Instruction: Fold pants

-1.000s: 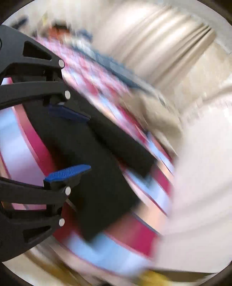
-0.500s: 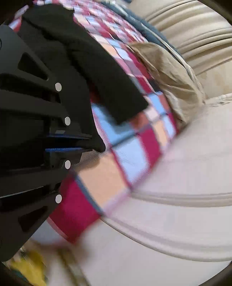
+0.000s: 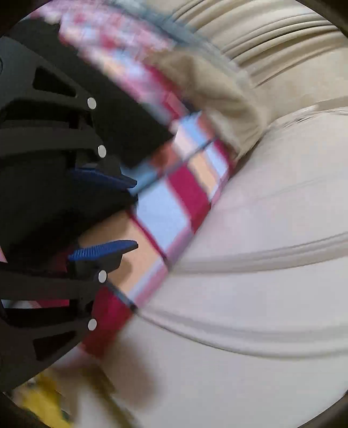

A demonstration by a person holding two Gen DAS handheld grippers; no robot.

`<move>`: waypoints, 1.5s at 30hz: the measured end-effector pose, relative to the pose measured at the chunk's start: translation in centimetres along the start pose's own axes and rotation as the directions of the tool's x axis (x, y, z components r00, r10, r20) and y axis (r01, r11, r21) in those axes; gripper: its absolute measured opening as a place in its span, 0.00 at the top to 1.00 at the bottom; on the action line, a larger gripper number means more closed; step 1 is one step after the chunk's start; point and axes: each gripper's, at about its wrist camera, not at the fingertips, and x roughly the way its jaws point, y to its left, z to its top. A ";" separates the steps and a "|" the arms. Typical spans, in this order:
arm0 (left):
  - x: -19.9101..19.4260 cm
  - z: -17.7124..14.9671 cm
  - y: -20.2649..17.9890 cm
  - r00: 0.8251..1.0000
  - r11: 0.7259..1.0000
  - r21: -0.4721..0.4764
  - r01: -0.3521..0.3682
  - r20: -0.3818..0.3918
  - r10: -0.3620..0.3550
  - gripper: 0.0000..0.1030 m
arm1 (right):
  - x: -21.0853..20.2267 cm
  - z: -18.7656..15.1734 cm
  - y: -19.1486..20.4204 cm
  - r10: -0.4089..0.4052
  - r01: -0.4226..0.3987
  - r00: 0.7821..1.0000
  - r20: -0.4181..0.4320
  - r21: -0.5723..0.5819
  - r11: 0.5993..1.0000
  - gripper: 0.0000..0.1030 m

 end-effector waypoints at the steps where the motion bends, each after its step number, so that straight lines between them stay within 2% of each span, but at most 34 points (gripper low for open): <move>1: 0.0 0.0 0.0 1.000 1.000 -0.004 0.004 0.002 -0.004 0.16 | -0.3 -0.4 0.1 0.078 -0.077 0.997 -0.007 0.051 0.996 0.55; 4: 0.0 0.0 0.1 1.000 1.000 -0.010 0.011 0.005 -0.011 0.15 | 1.3 -1.4 0.4 0.258 -0.242 0.963 -0.072 0.183 0.953 0.55; 7: 0.0 0.0 0.1 1.000 1.000 -0.001 0.017 0.001 -0.017 0.15 | 3.4 -1.8 0.9 0.310 -0.277 0.946 -0.092 0.267 0.923 0.55; 10: -0.1 0.1 0.3 1.000 0.999 -0.013 0.029 0.001 -0.029 0.15 | 4.6 -1.8 0.8 0.328 -0.286 0.942 -0.071 0.338 0.897 0.48; 13: -0.1 0.1 0.5 0.999 0.999 -0.022 0.038 0.005 -0.038 0.15 | 4.9 -1.6 0.7 0.335 -0.293 0.941 -0.041 0.395 0.871 0.46; 16: -0.1 0.0 0.4 0.999 0.999 -0.013 0.038 0.007 -0.038 0.15 | 5.1 -1.5 1.0 0.329 -0.288 0.944 -0.039 0.392 0.874 0.46; 18: -0.1 0.0 0.4 0.999 0.999 -0.008 0.040 0.007 -0.040 0.15 | 5.0 -1.4 1.3 0.319 -0.280 0.947 -0.045 0.377 0.883 0.55; 20: -0.1 0.0 0.5 0.999 0.999 -0.012 0.044 0.007 -0.044 0.15 | 5.4 -1.2 1.7 0.323 -0.278 0.944 -0.068 0.362 0.890 0.80; 24: -0.1 0.1 0.6 0.999 0.998 -0.024 0.054 0.004 -0.054 0.15 | 5.3 -1.5 1.8 0.314 -0.269 0.947 -0.069 0.364 0.892 0.93; 27: -0.2 0.1 0.7 0.998 0.997 -0.030 0.064 0.002 -0.064 0.15 | 3.3 -1.1 1.9 0.327 -0.301 0.945 -0.014 0.350 0.887 0.94; 31: -0.2 0.2 0.9 0.998 0.997 -0.033 0.070 0.000 -0.070 0.15 | -0.7 -0.3 2.0 0.363 -0.360 0.930 0.050 0.307 0.881 0.95; 35: -0.2 0.2 1.0 0.997 0.996 -0.039 0.081 0.002 -0.081 0.15 | -4.2 -1.0 0.4 0.372 -0.383 0.923 0.095 0.298 0.874 0.95; 40: -0.2 0.2 1.2 0.996 0.995 -0.041 0.093 -0.001 -0.093 0.15 | -5.6 -4.7 -4.0 0.333 -0.344 0.938 0.096 0.371 0.863 0.95; 45: -0.2 0.1 1.0 0.996 0.996 -0.031 0.088 -0.003 -0.088 0.15 | -3.9 -9.0 -7.8 0.302 -0.287 0.952 0.044 0.468 0.836 0.95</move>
